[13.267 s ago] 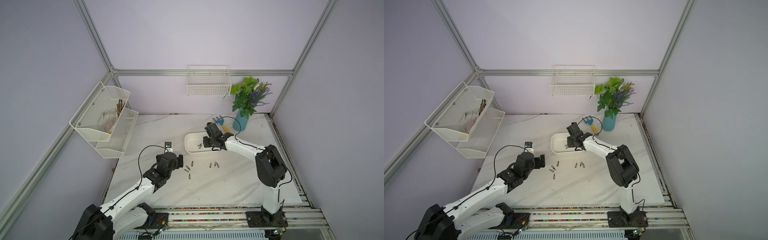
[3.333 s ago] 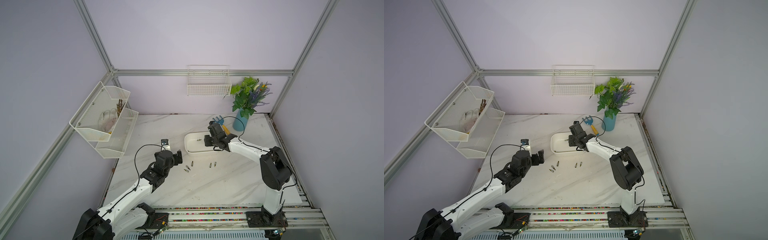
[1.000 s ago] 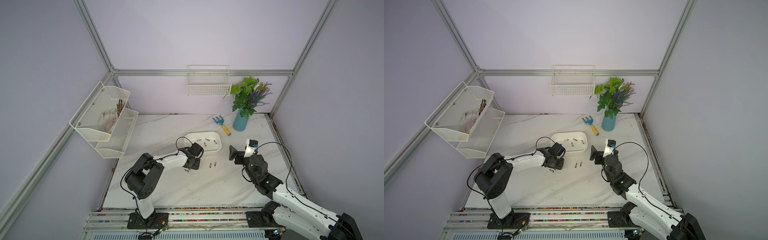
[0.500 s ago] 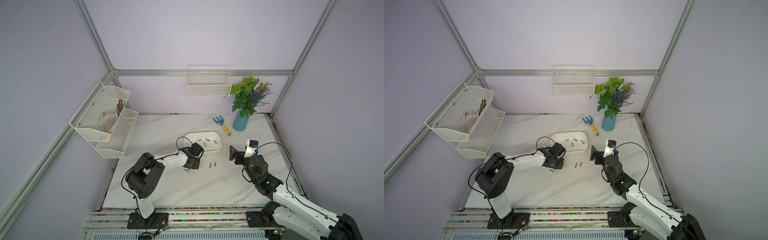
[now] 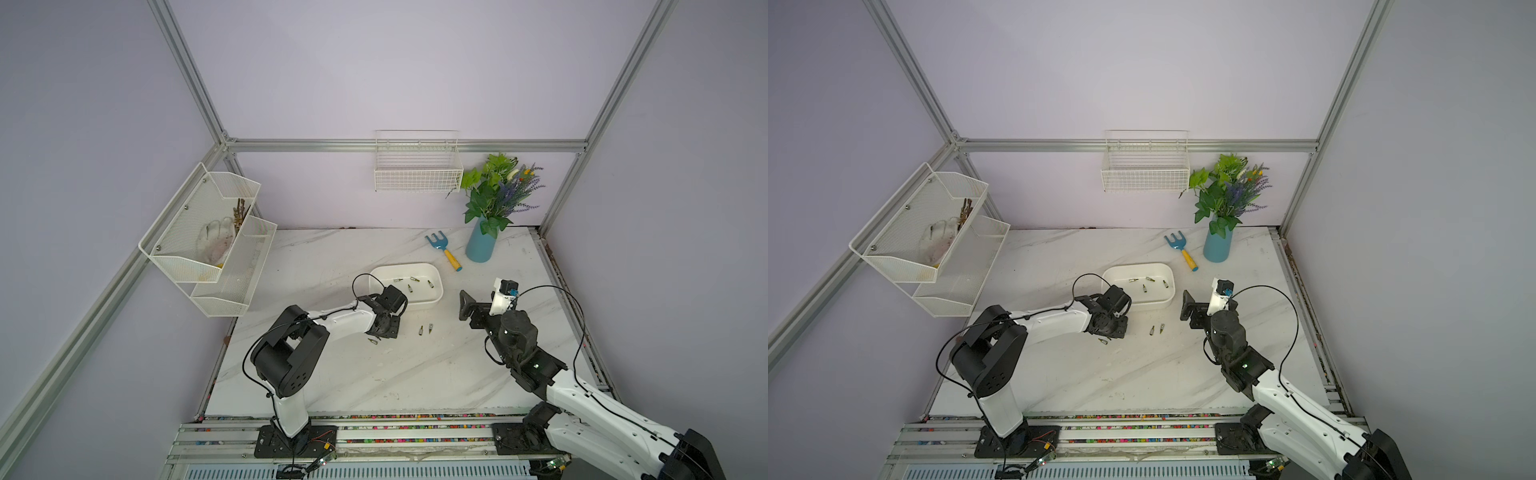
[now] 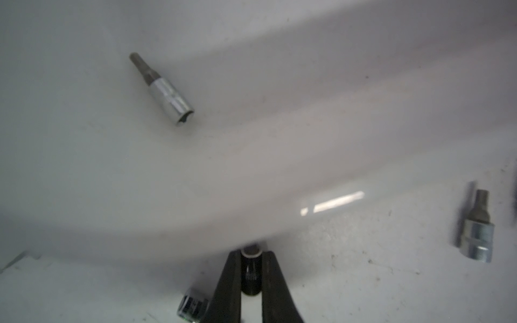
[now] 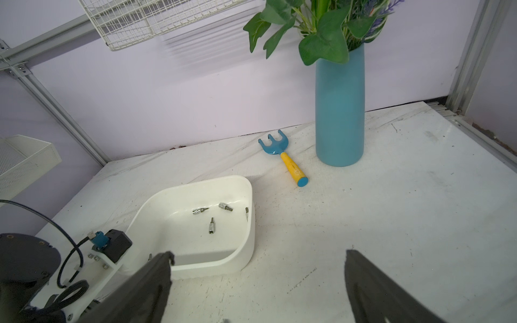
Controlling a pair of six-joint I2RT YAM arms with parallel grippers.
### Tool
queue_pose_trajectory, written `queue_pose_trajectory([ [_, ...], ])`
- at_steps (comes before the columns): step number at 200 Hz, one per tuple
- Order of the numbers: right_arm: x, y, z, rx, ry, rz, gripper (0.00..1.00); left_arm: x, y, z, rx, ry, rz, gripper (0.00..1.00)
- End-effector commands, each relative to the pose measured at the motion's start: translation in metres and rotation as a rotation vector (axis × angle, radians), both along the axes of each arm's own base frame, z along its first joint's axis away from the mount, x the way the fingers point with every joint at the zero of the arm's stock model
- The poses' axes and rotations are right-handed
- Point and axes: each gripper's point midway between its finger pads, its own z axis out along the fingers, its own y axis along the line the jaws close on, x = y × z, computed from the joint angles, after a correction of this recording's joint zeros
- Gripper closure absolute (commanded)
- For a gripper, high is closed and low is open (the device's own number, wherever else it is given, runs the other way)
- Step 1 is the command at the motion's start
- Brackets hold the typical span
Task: Put the bit on the desktop into the storage box
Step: Pick up the screwdriver bit from the center of the board, then place the screwdriver bit in the storage box.
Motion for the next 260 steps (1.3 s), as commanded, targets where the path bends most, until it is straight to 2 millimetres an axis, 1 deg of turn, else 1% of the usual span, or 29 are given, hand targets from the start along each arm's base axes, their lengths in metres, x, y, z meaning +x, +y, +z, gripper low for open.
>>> queue_pose_trajectory([
  [1, 0.000, -0.005, 0.004, 0.008, -0.026, -0.018, 0.00, -0.002, -0.013, 0.026, -0.060, -0.029, -0.016, 0.87],
  [44, 0.000, -0.005, 0.004, 0.007, -0.028, -0.019, 0.00, -0.006, -0.026, 0.057, -0.125, -0.067, -0.045, 0.87],
  [78, -0.001, -0.005, 0.004, 0.009, -0.029, -0.017, 0.00, -0.003, -0.034, 0.087, -0.184, -0.119, -0.059, 0.87],
  [102, -0.001, -0.004, 0.005, 0.010, -0.029, -0.014, 0.00, 0.007, -0.039, 0.111, -0.206, -0.181, -0.068, 0.87],
  [115, -0.001, -0.004, 0.005, 0.010, -0.029, -0.013, 0.00, 0.016, -0.040, 0.124, -0.204, -0.220, -0.064, 0.87],
  [136, -0.001, -0.003, 0.004, 0.009, -0.027, -0.009, 0.00, 0.035, -0.042, 0.136, -0.194, -0.267, -0.052, 0.86],
  [160, 0.000, -0.002, 0.003, 0.007, -0.024, -0.005, 0.00, 0.059, -0.047, 0.142, -0.189, -0.294, -0.047, 0.86],
  [184, 0.000, -0.001, 0.002, 0.004, -0.022, 0.000, 0.00, 0.088, -0.046, 0.141, -0.179, -0.330, -0.026, 0.86],
  [211, 0.002, 0.002, 0.000, -0.003, -0.011, 0.009, 0.00, 0.117, -0.042, 0.133, -0.201, -0.343, 0.000, 0.86],
  [230, 0.004, 0.005, -0.004, -0.012, 0.004, 0.019, 0.00, 0.133, -0.040, 0.127, -0.207, -0.351, 0.015, 0.86],
  [260, 0.009, 0.015, -0.012, -0.032, 0.042, 0.055, 0.00, 0.145, -0.040, 0.121, -0.217, -0.342, 0.022, 0.84],
])
